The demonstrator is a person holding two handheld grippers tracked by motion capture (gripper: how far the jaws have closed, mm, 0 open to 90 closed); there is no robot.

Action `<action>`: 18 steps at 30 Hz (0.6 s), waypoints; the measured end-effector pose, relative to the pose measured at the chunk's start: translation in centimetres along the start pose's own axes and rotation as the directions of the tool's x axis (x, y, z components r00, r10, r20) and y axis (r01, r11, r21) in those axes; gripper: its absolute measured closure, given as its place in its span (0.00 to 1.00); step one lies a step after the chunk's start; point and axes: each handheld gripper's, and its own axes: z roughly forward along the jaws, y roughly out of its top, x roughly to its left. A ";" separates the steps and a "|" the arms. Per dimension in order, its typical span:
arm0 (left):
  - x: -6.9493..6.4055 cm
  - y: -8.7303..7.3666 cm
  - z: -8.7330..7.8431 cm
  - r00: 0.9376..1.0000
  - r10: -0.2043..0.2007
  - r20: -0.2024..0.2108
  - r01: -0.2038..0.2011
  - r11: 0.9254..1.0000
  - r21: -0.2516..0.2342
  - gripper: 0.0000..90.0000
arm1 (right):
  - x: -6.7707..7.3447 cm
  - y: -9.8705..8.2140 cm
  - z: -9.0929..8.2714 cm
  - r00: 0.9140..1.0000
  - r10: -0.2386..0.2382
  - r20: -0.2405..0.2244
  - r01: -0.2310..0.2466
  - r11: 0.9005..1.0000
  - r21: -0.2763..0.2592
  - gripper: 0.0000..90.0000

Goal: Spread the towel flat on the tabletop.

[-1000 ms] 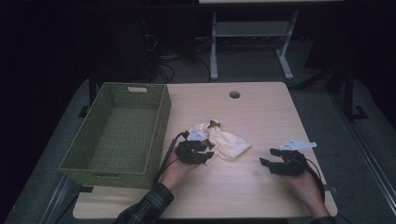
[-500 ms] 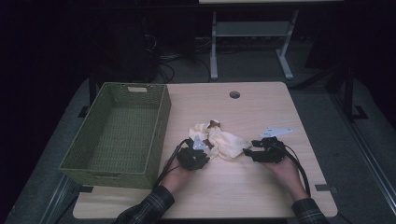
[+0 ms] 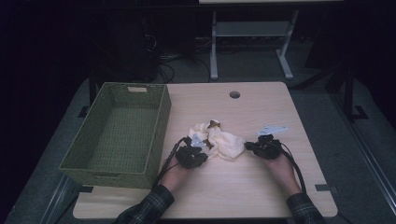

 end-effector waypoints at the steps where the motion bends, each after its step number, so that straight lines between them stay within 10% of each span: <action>1: 0.0 0.0 0.0 1.000 0.002 -0.001 -0.002 1.000 0.002 0.93 | 0.0 0.1 -0.3 1.000 -0.002 0.001 0.002 1.000 -0.006 0.99; 18: 0.7 0.1 -1.3 0.999 -0.040 -0.004 0.039 0.999 -0.028 0.94 | -2.9 1.0 -8.9 0.993 -0.004 0.117 0.018 0.993 -0.119 1.00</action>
